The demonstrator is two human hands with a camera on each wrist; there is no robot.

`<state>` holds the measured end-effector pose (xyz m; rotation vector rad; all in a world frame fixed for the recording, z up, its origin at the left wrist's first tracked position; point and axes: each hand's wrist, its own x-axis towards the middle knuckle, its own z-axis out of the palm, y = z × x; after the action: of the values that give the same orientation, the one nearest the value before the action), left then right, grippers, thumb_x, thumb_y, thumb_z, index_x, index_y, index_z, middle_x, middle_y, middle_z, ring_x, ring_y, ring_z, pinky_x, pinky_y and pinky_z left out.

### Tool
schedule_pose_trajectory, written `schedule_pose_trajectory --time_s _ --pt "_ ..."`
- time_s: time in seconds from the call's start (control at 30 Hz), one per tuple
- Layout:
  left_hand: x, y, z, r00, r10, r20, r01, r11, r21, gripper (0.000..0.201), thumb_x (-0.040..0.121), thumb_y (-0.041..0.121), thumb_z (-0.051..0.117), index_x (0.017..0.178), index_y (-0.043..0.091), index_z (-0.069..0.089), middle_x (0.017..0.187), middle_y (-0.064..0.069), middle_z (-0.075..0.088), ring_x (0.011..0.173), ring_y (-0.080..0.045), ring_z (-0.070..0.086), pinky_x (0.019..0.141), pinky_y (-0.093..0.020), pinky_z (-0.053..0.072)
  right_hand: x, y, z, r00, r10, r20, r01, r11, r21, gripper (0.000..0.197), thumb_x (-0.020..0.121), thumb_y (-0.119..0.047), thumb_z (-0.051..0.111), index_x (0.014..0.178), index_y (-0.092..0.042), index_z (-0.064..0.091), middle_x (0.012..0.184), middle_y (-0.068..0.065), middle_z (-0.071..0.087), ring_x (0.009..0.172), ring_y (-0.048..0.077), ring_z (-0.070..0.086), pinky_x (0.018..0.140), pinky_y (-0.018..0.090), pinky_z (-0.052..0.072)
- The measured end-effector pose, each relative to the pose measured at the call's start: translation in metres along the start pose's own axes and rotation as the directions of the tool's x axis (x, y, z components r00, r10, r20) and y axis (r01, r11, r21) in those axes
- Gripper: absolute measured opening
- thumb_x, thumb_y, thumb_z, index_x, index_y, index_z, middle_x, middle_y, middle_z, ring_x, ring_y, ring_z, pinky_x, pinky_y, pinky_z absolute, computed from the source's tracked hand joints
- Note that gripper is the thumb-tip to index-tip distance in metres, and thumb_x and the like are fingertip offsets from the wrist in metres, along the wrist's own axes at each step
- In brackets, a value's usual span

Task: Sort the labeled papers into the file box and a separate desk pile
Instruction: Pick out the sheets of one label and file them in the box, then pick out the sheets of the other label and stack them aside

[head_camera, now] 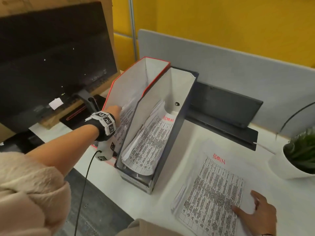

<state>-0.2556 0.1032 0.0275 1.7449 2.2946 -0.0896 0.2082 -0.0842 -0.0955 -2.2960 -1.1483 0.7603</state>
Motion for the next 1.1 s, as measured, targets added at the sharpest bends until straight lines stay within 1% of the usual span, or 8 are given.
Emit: schedule_pose_trajectory --time_s 0.2,0.37,0.57,0.67,0.77,0.83,0.97,1.1 --pt "0.002 0.002 -0.005 0.997 0.037 0.064 -0.038 0.999 0.02 0.078 0.064 0.005 0.081 0.131 0.01 0.042 0.116 -0.013 0.059 0.107 -0.031 0.058 0.087 -0.036 0.047 0.002 0.004 0.003 1.0 0.01 -0.01 -0.011 1.0 -0.017 0.098 0.045 -0.02 0.094 0.132 -0.011 0.048 0.128 0.025 0.049 0.12 0.041 0.047 0.105 0.054 0.036" --pt "-0.016 0.024 -0.046 0.967 0.065 -0.245 -0.141 0.942 -0.305 0.05 0.081 0.008 0.067 0.127 0.016 0.048 0.114 -0.009 0.06 0.098 -0.023 0.058 0.084 -0.035 0.047 0.004 0.006 0.003 1.0 0.008 -0.008 -0.008 0.999 -0.052 0.097 0.048 -0.023 0.093 0.132 -0.013 0.047 0.124 0.026 0.048 0.122 0.039 0.041 0.107 0.052 0.034" --pt "-0.078 0.1 -0.072 0.75 0.124 -0.649 -0.558 0.645 -0.522 0.019 0.087 0.011 0.056 0.102 0.019 0.063 0.096 0.005 0.065 0.081 -0.006 0.06 0.07 -0.013 0.047 0.002 0.004 0.005 1.0 0.001 -0.003 -0.002 0.997 -0.077 0.092 0.053 -0.025 0.09 0.133 -0.015 0.045 0.124 0.024 0.045 0.121 0.036 0.04 0.107 0.047 0.034" --pt "-0.115 0.147 -0.052 0.701 0.169 -0.693 -0.686 0.426 -0.59 0.016 0.087 0.008 0.055 0.095 0.018 0.064 0.093 0.008 0.065 0.077 -0.003 0.06 0.066 -0.01 0.047 -0.001 0.002 0.005 1.0 -0.004 -0.005 0.004 0.998 -0.067 0.089 0.057 -0.023 0.088 0.134 -0.015 0.044 0.128 0.021 0.042 0.122 0.034 0.039 0.105 0.042 0.035" --pt "-0.138 0.185 -0.012 0.687 0.312 -0.656 -0.726 0.337 -0.6 0.017 0.083 0.006 0.056 0.09 0.018 0.065 0.088 0.008 0.065 0.072 -0.003 0.059 0.065 -0.01 0.045 -0.003 0.002 0.006 1.0 -0.021 0.001 0.021 0.996 -0.086 0.085 0.061 -0.025 0.086 0.134 -0.017 0.043 0.129 0.017 0.04 0.122 0.032 0.04 0.105 0.037 0.032" --pt "-0.142 0.203 0.024 0.738 0.411 -0.535 -0.674 0.401 -0.621 0.018 0.083 0.008 0.057 0.088 0.024 0.065 0.084 0.012 0.063 0.068 -0.002 0.058 0.067 -0.017 0.049 -0.004 0.003 0.006 1.0 -0.021 0.011 0.022 0.995 -0.098 0.083 0.064 -0.027 0.085 0.135 -0.018 0.042 0.13 0.015 0.039 0.123 0.03 0.038 0.105 0.034 0.031" --pt "-0.127 0.214 0.096 0.897 0.434 -0.081 -0.412 0.758 -0.506 0.021 0.086 0.013 0.053 0.101 0.021 0.063 0.097 0.003 0.066 0.083 -0.017 0.063 0.077 -0.028 0.05 -0.005 0.004 0.006 0.999 -0.012 0.03 0.015 0.995 -0.098 0.081 0.066 -0.03 0.082 0.135 -0.021 0.041 0.131 0.011 0.036 0.124 0.028 0.036 0.106 0.034 0.031" --pt "-0.111 0.213 0.137 0.906 0.354 0.233 -0.301 0.925 -0.233 0.027 0.087 0.018 0.056 0.111 0.005 0.057 0.112 -0.012 0.061 0.1 -0.029 0.06 0.076 -0.03 0.046 -0.006 0.003 0.005 0.999 -0.009 0.042 0.014 0.994 -0.109 0.081 0.066 -0.033 0.082 0.135 -0.023 0.04 0.129 0.009 0.036 0.124 0.026 0.035 0.105 0.034 0.033"
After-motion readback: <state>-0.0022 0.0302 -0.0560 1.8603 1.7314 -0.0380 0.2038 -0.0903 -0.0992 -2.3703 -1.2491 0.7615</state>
